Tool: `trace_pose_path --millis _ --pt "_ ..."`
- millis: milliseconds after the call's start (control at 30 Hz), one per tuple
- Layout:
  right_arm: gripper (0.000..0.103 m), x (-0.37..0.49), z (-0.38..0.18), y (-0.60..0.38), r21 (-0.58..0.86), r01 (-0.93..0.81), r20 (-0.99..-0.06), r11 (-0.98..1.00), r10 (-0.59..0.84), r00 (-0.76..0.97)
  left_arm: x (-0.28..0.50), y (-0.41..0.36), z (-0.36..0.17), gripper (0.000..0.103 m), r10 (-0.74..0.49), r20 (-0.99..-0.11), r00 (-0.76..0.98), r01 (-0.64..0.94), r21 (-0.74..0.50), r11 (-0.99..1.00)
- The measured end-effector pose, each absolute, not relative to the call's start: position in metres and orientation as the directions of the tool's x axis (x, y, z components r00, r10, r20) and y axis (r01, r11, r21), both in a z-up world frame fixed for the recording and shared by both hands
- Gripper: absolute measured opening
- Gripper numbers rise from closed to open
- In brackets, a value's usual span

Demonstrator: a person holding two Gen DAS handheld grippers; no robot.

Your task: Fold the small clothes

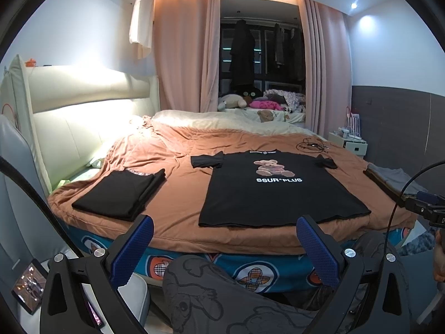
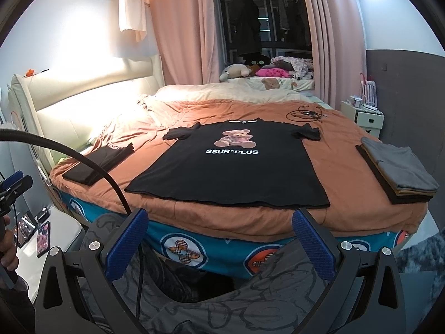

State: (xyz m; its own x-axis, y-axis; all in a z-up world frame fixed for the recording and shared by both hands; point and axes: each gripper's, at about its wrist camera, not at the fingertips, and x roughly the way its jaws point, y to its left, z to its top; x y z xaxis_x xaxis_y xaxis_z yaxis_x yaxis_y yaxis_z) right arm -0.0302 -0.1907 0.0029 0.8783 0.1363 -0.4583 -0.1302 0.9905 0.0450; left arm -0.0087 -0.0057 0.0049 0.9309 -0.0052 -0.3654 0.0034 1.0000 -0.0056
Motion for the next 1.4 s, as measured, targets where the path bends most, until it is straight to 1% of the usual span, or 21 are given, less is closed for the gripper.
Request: trace_pose_path --millis 1400 --pt "0.103 -0.0321 0.0026 -0.1922 0.040 -0.147 -0.451 0.988 0.149 0.880 -0.0121 -0.0078 0.0060 0.103 -0.004 -0.356 0.934 0.000 -0.010 1.000"
